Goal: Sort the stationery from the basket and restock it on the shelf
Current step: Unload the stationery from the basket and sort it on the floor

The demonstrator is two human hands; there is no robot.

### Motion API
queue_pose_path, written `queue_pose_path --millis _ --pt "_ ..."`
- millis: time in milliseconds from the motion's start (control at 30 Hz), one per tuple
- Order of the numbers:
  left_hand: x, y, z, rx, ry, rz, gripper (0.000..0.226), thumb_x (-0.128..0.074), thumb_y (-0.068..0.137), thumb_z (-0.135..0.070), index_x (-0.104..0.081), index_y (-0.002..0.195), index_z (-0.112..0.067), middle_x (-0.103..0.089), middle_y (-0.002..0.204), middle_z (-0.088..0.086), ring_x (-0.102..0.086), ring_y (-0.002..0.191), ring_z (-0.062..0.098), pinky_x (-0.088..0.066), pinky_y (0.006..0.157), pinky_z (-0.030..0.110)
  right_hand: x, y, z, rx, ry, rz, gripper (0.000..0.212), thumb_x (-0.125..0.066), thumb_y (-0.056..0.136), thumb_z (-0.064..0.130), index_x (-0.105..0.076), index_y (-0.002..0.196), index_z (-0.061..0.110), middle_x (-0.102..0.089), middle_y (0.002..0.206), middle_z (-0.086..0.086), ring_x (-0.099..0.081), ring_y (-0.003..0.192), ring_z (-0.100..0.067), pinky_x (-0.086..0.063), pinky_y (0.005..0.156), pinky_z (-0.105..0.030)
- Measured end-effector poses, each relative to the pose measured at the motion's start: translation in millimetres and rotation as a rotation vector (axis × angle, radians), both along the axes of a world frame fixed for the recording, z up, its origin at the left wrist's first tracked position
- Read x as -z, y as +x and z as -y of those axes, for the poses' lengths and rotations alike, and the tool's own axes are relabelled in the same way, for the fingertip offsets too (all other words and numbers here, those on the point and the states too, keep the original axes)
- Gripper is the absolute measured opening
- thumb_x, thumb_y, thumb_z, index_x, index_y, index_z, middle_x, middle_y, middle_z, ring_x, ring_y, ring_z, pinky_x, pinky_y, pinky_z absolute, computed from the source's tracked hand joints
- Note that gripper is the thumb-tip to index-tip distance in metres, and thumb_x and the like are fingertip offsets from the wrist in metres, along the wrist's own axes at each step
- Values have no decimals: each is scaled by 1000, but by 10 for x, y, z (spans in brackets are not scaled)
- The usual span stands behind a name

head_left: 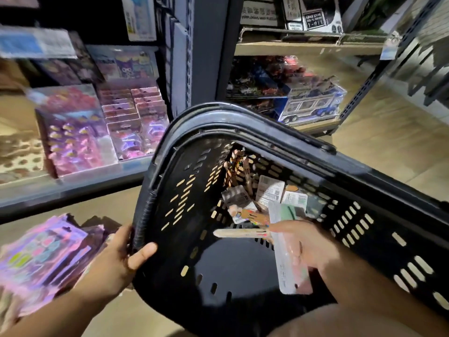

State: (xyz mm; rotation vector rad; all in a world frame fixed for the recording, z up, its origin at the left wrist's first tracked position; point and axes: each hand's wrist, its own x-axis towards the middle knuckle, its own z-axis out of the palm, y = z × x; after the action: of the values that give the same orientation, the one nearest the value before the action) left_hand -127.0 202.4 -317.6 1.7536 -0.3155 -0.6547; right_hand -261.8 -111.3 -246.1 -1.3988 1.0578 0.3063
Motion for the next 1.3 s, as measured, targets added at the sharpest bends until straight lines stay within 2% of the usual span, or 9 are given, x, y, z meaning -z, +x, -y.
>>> queue_pose_path --millis 100,200,267,400,767,900,1067,1133,1300 --pt "65 -17 -69 -137 333 288 82 -61 57 -86 -56 122 -37 -65 114 -3 -61 109 23 -55 84 45 161 137 -90 16 12 -2 61 -86 42 30 -72 93 1 -59 47 0 -57 43 -13 -40 46 -20" --pt "-89 -232 -41 -384 293 444 60 -71 67 -72 -55 94 -20 -58 89 3 -59 87 14 -50 78 31 258 266 -211 14 93 29 58 -91 31 17 -72 83 3 -64 80 -16 -60 78 -30 -46 73 -38" --pt "-279 -472 81 -361 171 352 43 -83 69 -47 -51 84 -23 -55 77 2 -51 70 3 -41 65 13 201 345 -304 -59 111 15 53 -85 36 15 -71 85 0 -64 74 -15 -60 72 -28 -47 72 -35" --pt "-338 -631 106 -226 91 107 79 -71 40 -84 -55 94 -29 -64 92 -7 -58 80 1 -45 70 13 83 461 -367 -402 107 -30 50 -79 65 16 -63 111 1 -61 53 -5 -56 42 -18 -39 53 -28" --pt "-555 -404 -85 277 -70 -872 45 -57 82 -50 -63 112 -18 -73 104 6 -70 75 19 -53 67 30 -242 786 -956 -898 -44 30 49 -83 66 20 -58 108 23 -64 105 -22 -58 52 -22 -42 40 -29" --pt "-511 -403 -85 295 -153 -927 34 -64 76 -24 -55 107 -14 -72 93 8 -68 68 19 -58 64 33 -136 838 -1037 -838 -23 97 53 -83 61 22 -57 107 23 -64 99 -12 -64 75 -30 -48 43 -34" --pt "-453 -510 19 121 -205 -910 31 -74 76 -16 -55 100 -12 -67 80 6 -60 63 18 -54 59 31 53 815 -1047 -659 44 207 57 -77 68 49 -57 111 18 -68 105 -10 -66 102 -26 -47 99 -55" --pt "-404 -569 83 27 -208 -875 40 -75 70 -23 -56 103 -12 -66 75 5 -59 62 17 -50 60 30 149 803 -1047 -581 85 162 79 -71 62 66 -53 121 17 -66 116 -14 -63 110 -30 -45 102 -54" --pt "-312 -688 249 -75 -215 -780 64 -81 71 -31 -52 124 -11 -70 89 21 -63 58 25 -42 34 22 320 654 -1118 -339 416 137 44 -49 97 39 -51 132 13 -62 123 -20 -61 111 -34 -50 94 -48"
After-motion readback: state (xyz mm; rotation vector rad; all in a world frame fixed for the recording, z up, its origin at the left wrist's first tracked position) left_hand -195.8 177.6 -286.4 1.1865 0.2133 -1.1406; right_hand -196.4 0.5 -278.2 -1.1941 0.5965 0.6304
